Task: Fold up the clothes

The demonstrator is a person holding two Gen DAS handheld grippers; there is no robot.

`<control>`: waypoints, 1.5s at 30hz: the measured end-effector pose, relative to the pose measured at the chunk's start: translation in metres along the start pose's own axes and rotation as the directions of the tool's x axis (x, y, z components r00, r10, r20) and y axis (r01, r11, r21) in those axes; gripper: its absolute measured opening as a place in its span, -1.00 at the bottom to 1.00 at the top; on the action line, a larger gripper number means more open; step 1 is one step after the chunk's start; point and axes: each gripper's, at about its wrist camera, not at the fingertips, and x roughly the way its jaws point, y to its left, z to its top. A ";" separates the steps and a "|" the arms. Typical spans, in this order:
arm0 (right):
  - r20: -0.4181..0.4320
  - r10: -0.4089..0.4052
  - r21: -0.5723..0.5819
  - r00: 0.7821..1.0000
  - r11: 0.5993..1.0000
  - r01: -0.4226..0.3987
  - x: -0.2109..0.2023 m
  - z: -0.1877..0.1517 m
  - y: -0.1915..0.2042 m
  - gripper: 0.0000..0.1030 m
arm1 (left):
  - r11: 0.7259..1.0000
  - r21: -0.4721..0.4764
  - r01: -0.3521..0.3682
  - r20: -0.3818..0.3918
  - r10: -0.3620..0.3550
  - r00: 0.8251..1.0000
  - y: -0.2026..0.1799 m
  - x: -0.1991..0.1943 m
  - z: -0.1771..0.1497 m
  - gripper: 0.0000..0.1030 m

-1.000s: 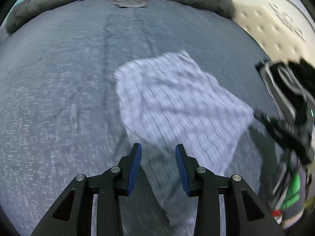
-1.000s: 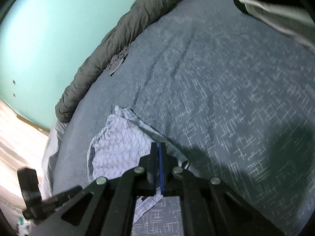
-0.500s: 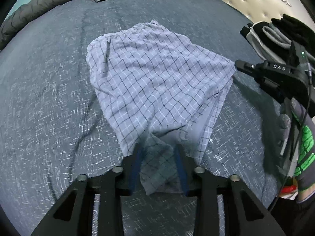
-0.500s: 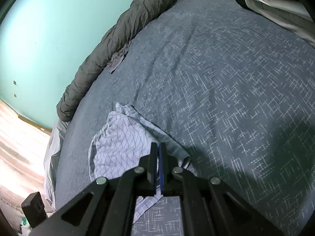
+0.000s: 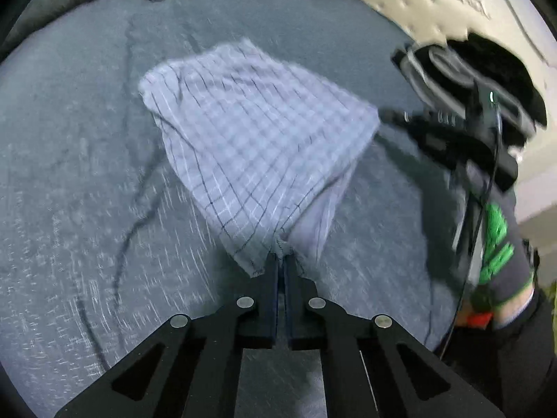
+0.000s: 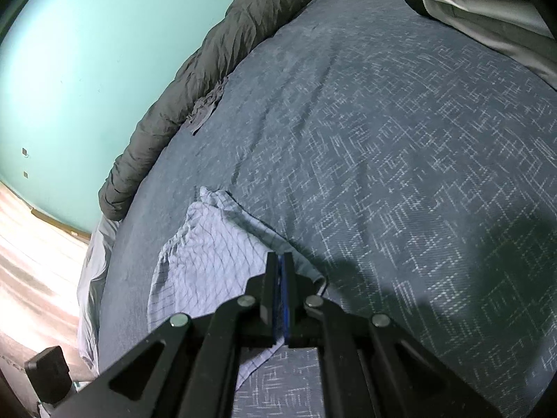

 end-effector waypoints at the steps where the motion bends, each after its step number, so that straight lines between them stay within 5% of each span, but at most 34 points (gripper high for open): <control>1: -0.002 -0.005 -0.002 1.000 1.000 0.005 0.001 0.000 0.001 -0.98 | 0.999 0.015 -0.034 -0.019 0.034 0.999 0.001 0.005 -0.002 -0.93; 8: -0.003 -0.031 -0.014 1.000 0.999 0.031 0.003 0.000 0.002 -0.98 | 0.997 -0.034 -0.067 0.030 0.068 0.997 0.009 -0.003 -0.002 -0.66; 18: -0.014 -0.058 -0.016 0.998 0.998 0.058 0.006 -0.001 0.000 -0.98 | 0.993 0.076 -0.092 0.055 0.088 0.995 -0.021 -0.001 0.007 -0.66; 24: -0.014 -0.061 -0.017 0.998 0.998 0.061 0.006 0.000 -0.001 -0.98 | 0.985 0.080 -0.153 0.006 0.153 0.988 -0.017 0.021 0.000 -0.76; 27: -0.009 -0.059 -0.011 0.998 0.998 0.059 0.004 0.001 -0.002 -0.98 | 0.990 0.078 -0.116 0.004 0.116 0.993 -0.018 0.018 -0.005 -1.00; 33: -0.007 -0.064 -0.008 0.998 0.998 0.064 0.001 -0.001 -0.003 -0.98 | 0.998 0.048 0.034 0.018 -0.034 0.999 -0.021 0.001 -0.006 -1.00; 39: -0.013 -0.082 -0.001 0.997 0.997 0.082 0.002 -0.002 -0.005 -0.98 | 0.989 0.063 -0.131 0.034 0.129 0.991 -0.016 0.003 -0.003 -0.89; 42: -0.015 -0.082 0.001 0.997 0.997 0.082 0.003 -0.003 -0.004 -0.98 | 0.988 0.078 -0.131 0.028 0.130 0.991 -0.018 0.006 -0.005 -0.65; 45: -0.013 -0.082 -0.006 0.997 0.997 0.082 0.003 -0.004 -0.002 -0.98 | 0.988 0.084 -0.126 0.023 0.124 0.992 -0.020 0.010 -0.008 -0.62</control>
